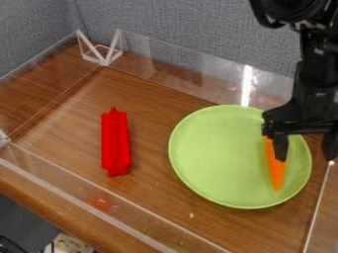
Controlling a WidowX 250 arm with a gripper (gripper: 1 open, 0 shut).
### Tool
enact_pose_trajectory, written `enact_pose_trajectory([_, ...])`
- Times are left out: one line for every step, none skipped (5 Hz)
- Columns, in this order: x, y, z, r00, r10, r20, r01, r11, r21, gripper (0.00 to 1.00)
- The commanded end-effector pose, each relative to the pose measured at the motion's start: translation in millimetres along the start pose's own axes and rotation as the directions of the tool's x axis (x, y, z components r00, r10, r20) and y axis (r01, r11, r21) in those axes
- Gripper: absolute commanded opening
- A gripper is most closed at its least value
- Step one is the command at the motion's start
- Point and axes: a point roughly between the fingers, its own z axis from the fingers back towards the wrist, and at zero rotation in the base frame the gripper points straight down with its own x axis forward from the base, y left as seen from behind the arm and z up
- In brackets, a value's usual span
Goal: Put the carrot on the green plate
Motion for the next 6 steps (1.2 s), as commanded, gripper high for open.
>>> enact_pose_trajectory([0.1, -21, 33.8, 0.998, -0.027, 0.059, 0.031, 0.997, -0.071, 1.0])
enact_pose_trajectory([-2.2, -28, 25.6, 0.998, -0.034, 0.056, 0.038, 0.997, -0.066, 1.0])
enact_pose_trajectory([-2.7, -21, 11.7, 0.998, 0.009, 0.06, -0.006, 0.998, -0.057, 1.0])
enact_pose_trajectory([-3.5, -14, 0.1, 0.996, 0.054, 0.067, -0.05, 0.997, -0.055, 1.0])
enact_pose_trajectory([-2.5, -8, -5.9, 0.992, 0.101, 0.078, -0.097, 0.994, -0.055, 1.0])
enact_pose_trajectory([-9.9, -4, -13.0, 0.994, 0.082, 0.077, -0.078, 0.996, -0.051, 1.0])
